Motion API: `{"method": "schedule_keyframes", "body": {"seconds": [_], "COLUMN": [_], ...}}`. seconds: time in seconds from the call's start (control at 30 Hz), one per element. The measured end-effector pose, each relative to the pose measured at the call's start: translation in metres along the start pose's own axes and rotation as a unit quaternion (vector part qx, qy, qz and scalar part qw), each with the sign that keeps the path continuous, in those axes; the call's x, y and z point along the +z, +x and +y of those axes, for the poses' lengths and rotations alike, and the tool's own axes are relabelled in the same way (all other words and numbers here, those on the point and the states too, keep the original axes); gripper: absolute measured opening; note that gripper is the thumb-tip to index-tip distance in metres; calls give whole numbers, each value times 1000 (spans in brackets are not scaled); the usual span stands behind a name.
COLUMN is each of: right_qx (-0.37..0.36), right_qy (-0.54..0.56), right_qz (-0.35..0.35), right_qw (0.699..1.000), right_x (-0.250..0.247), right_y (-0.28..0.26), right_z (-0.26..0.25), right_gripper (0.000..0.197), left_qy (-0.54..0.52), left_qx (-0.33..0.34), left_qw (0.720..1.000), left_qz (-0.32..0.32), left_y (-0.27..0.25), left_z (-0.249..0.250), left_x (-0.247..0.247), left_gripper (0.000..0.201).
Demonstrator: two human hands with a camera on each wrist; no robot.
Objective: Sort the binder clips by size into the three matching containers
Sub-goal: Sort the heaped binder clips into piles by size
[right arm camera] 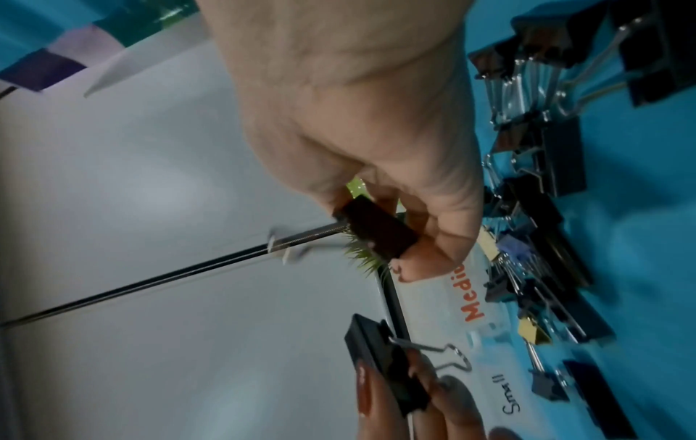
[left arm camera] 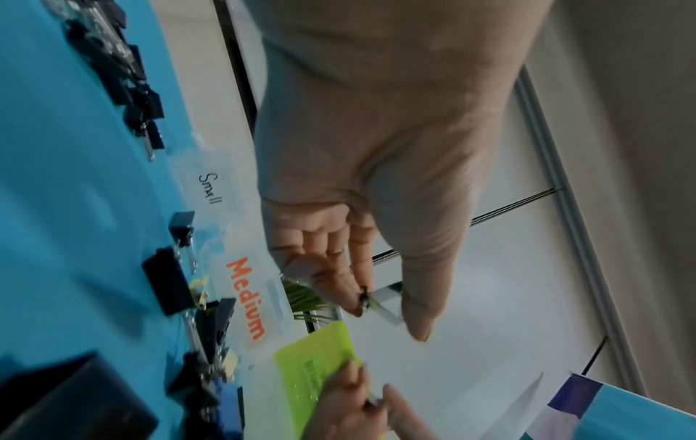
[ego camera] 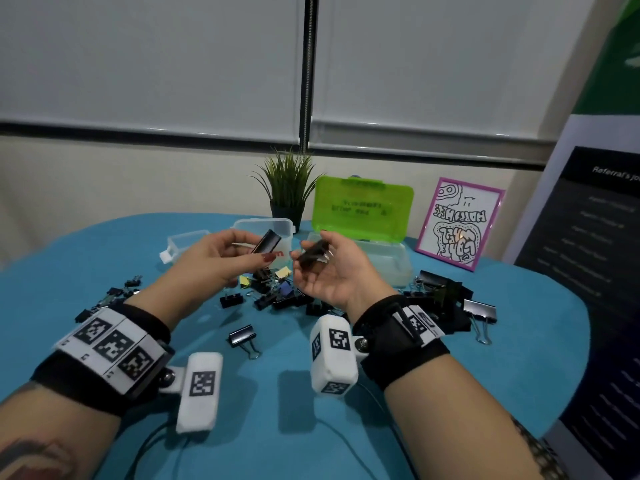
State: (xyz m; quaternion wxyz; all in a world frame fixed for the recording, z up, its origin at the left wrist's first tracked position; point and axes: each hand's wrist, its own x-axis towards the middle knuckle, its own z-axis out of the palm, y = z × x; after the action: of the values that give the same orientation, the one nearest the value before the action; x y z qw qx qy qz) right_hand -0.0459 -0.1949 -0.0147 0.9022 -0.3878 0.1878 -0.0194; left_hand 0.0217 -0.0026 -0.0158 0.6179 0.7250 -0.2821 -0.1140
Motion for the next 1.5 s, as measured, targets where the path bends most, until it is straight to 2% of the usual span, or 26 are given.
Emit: {"method": "schedule_keyframes", "body": {"seconds": [0.07,0.13,0.17,0.2,0.27,0.37,0.43,0.47,0.5,0.53,0.57,0.63,0.67,0.73,0.77,0.87,0.93,1.03,1.1,1.17,1.23,1.27,1.33,1.37,1.43,1.5], "right_qx": [48,98,112,112,82,22,-67,-139,-218,-291,-351,-411,-408,-360,-319,-171,-111,-86,-112,-179,-240,-238,-155,-98,-11,27], "right_qy": [15,-16,-44,-73,-112,-88,-86,-122,-178,-246,-309,-397,-424,-468,-487,-526,-543,-548,-567,-584,-584,-594,-646,-678,-729,-758], "right_qz": [-41,-115,-140,-147,-118,-50,5,48,104,174,251,374,418,485,511,554,555,554,550,519,435,382,277,236,187,174], "right_qw": [998,988,983,980,983,995,994,982,954,908,848,731,692,645,632,622,621,621,603,597,641,667,694,690,659,628], "right_x": [1,4,6,7,11,12,3,-4,-13,-26,-38,-66,-79,-103,-114,-130,-130,-119,-107,-91,-73,-64,-45,-38,-28,-27], "right_y": [-1,-2,-5,-5,-3,-5,-9,-12,-15,-15,-17,-17,-16,-13,-12,-11,-11,-17,-22,-29,-39,-46,-58,-63,-66,-64], "right_z": [3,6,8,10,13,8,-7,-18,-30,-41,-51,-68,-75,-84,-86,-89,-88,-85,-84,-85,-83,-80,-68,-61,-51,-47], "right_gripper": [50,72,76,71,45,19,9,5,8,12,13,13,11,10,14,33,46,48,46,48,46,46,50,52,55,52], "left_qy": [1,4,13,30,76,118,147,162,176,189,203,228,238,254,266,329,337,311,290,267,258,262,274,279,286,297], "left_qx": [27,38,41,52,88,110,94,81,67,54,42,17,6,-15,-30,-82,-100,-125,-152,-170,-177,-180,-187,-189,-192,-193], "left_qw": [1000,999,998,996,991,986,984,984,982,980,978,972,970,966,963,941,936,940,942,946,947,945,942,940,938,935], "left_qz": [-9,-34,-49,-62,-70,-49,-20,-3,11,23,33,44,46,43,40,24,33,61,70,76,77,74,59,49,31,19], "left_y": [-3,-5,-5,-6,-8,-11,-11,-10,-9,-9,-8,-7,-5,-5,-4,0,4,8,8,8,8,9,10,10,10,10], "left_z": [2,0,-1,-2,0,5,6,5,3,1,0,-3,-5,-6,-7,-13,-18,-23,-26,-29,-30,-30,-30,-30,-29,-29], "left_x": [8,15,18,20,21,20,17,15,13,13,12,10,10,8,8,5,2,-3,-4,-4,-4,-4,-3,-3,-1,1], "left_gripper": [35,39,42,43,39,34,35,37,38,37,35,34,35,40,45,63,72,76,76,77,79,80,81,82,84,86]}}
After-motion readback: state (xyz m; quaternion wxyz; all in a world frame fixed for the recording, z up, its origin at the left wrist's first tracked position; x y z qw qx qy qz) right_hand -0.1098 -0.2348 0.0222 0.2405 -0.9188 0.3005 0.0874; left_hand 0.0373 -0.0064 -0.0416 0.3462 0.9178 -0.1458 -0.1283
